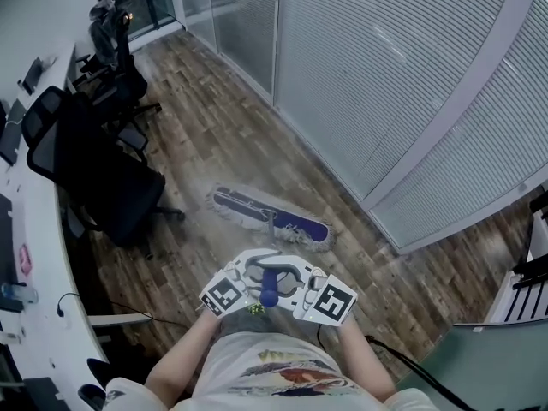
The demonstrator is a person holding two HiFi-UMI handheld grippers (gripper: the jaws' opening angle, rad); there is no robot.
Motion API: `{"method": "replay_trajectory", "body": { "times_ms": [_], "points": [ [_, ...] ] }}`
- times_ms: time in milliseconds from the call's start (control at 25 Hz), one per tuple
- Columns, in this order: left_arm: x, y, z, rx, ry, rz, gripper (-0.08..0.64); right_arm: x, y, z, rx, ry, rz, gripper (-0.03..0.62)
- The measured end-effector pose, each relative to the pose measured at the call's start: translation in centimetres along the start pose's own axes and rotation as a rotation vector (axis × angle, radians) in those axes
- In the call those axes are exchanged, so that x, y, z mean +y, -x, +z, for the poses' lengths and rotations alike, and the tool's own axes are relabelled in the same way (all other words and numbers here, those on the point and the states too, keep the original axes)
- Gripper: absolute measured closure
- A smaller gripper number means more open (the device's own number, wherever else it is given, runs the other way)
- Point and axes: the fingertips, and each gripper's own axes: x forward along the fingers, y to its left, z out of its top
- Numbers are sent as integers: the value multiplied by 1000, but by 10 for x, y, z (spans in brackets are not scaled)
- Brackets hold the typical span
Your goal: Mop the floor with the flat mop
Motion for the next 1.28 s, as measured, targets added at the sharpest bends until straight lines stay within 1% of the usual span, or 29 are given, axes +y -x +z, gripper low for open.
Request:
{"method": "replay_trajectory", "body": {
  "times_ms": [160, 360, 600, 800, 960, 1200, 1280],
  "points": [
    [51, 10, -10, 13, 9, 0, 411, -37, -37, -5, 5, 9, 11, 405],
    [108, 15, -32, 38, 14, -2, 411, -79, -77, -21, 11, 25, 19, 403],
    [178, -5, -43, 55, 19, 27, 410, -146, -96, -36, 2, 57, 17, 400],
    [227, -39, -47, 61, 2, 35, 410, -202, -91, -51, -5, 76, 29, 399],
    [273, -73, -48, 69, 0, 40, 410, -258, -82, -63, -3, 72, 31, 397],
    [361, -133, -36, 89, -14, 41, 411, -364, -69, -63, -69, 65, 30, 397],
    [390, -156, -33, 99, -24, 37, 410, -401, -62, -66, -77, 68, 25, 397]
  ]
}}
